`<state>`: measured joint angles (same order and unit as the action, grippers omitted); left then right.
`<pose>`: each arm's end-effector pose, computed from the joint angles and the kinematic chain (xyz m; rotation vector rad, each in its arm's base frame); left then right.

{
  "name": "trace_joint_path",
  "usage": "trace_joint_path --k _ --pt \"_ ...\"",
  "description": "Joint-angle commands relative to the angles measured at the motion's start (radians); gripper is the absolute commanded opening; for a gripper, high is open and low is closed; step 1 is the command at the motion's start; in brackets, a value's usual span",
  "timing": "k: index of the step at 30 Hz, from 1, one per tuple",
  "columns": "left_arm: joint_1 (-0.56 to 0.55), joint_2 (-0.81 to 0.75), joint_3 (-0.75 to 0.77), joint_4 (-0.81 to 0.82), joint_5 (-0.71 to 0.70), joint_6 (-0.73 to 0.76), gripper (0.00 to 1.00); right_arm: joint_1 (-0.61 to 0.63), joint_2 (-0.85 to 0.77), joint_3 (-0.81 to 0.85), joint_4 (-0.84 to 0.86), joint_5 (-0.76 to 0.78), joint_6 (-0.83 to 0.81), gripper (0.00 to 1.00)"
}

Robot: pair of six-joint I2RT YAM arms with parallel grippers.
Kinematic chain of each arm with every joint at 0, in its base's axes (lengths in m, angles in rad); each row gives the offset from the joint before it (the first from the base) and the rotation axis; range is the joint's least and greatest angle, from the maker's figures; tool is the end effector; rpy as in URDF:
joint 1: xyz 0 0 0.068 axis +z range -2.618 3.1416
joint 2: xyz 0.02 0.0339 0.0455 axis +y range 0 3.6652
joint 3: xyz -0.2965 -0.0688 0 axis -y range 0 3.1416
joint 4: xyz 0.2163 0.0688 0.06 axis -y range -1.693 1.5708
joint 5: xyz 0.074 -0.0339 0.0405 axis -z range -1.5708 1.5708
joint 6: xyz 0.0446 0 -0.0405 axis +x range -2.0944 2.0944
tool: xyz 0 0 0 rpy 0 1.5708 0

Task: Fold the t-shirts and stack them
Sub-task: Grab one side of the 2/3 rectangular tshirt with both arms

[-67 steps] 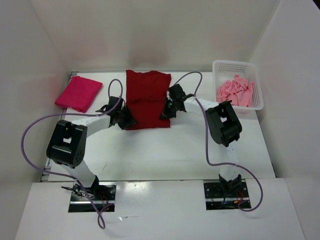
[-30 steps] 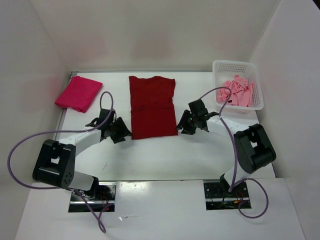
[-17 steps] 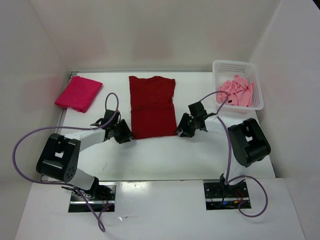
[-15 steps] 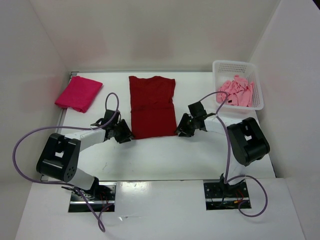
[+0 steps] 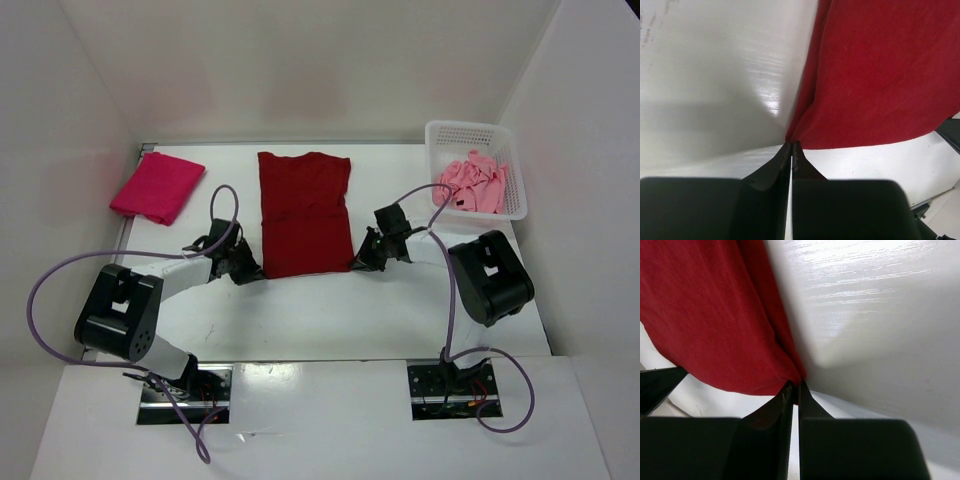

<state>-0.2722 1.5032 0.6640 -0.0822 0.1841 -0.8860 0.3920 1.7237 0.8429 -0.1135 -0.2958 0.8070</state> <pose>0.2486 -0.0779 0.1946 -0.7119 2.5150 -0.6831 0.2840 0.1315 0.1801 0.4429 2.6871 0.7898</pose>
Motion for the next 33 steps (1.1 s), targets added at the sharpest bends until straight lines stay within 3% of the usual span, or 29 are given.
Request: trace_joint_path --k 1,8,9,10,12,14,17,18,21,23,26,29,31,33 --pt "-0.004 0.014 0.042 0.006 -0.034 0.025 0.0 0.001 -0.03 -0.022 -0.021 0.072 -0.011 0.05" --pt "-0.004 0.014 0.063 0.006 -0.031 0.047 0.03 0.001 -0.09 -0.062 -0.022 0.072 -0.002 0.02" --pt "-0.004 0.014 0.063 0.006 -0.022 0.047 0.08 0.001 -0.09 -0.062 -0.031 0.072 -0.002 0.02" --pt "-0.004 0.014 0.063 -0.004 -0.021 0.047 0.28 0.001 -0.101 -0.062 -0.031 0.072 -0.002 0.02" --pt "-0.004 0.003 0.04 -0.004 -0.021 0.047 0.46 0.001 -0.101 -0.071 -0.031 0.072 0.008 0.02" --pt "-0.004 -0.007 0.026 0.01 -0.031 0.038 0.58 0.001 -0.101 -0.071 -0.031 0.072 0.008 0.02" --pt "-0.004 0.005 0.016 0.022 -0.021 0.027 0.67 0.001 -0.101 -0.071 -0.031 0.072 0.008 0.02" --pt "-0.004 0.005 0.016 0.035 -0.012 0.027 0.67 0.001 -0.101 -0.071 -0.031 0.072 0.008 0.02" --pt "-0.013 0.029 0.016 0.055 0.011 0.016 0.54 0.001 -0.101 -0.071 -0.022 0.063 0.008 0.02" --pt "-0.057 0.049 0.026 0.055 0.011 0.016 0.41 0.001 -0.101 -0.071 -0.022 0.063 0.008 0.02" --pt "-0.093 0.08 0.026 0.055 0.011 0.005 0.35 0.001 -0.101 -0.071 -0.022 0.063 0.008 0.02" --pt "-0.102 0.089 0.026 0.064 -0.001 -0.013 0.22 0.001 -0.101 -0.071 -0.022 0.063 0.008 0.02" --pt "-0.102 0.074 0.037 0.027 -0.017 -0.013 0.09 0.001 -0.101 -0.071 -0.022 0.063 0.008 0.02" --pt "-0.102 0.036 0.046 -0.005 -0.041 0.01 0.05 0.001 -0.101 -0.071 -0.031 0.063 0.008 0.02"
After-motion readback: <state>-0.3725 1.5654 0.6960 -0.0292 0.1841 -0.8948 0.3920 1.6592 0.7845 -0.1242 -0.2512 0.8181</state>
